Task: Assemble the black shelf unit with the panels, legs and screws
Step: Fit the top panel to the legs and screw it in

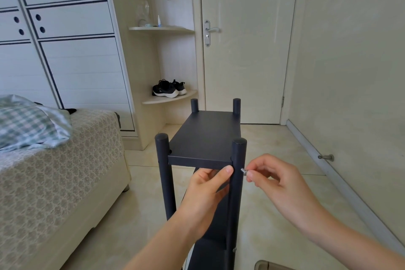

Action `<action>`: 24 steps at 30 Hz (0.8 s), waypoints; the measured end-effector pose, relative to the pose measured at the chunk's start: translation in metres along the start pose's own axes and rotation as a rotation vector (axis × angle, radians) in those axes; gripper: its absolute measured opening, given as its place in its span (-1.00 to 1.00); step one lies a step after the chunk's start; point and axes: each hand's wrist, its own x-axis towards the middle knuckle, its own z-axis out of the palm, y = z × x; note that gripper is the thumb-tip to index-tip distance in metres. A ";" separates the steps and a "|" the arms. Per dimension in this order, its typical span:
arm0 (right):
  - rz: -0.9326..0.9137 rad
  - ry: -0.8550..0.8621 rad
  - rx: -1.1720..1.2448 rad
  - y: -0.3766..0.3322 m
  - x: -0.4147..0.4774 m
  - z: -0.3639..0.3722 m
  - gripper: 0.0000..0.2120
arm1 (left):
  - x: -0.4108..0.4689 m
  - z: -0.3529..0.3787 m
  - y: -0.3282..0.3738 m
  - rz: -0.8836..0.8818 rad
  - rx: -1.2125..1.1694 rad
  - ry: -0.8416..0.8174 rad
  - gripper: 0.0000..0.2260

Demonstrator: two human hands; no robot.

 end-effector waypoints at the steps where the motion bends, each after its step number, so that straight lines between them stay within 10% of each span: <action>1: -0.007 0.007 -0.016 0.001 0.000 0.000 -0.84 | 0.000 0.000 0.000 0.000 0.005 -0.003 -0.73; 24: -0.178 0.064 -0.164 0.010 0.000 0.005 -0.80 | -0.001 0.001 0.003 -0.023 0.032 0.032 -0.78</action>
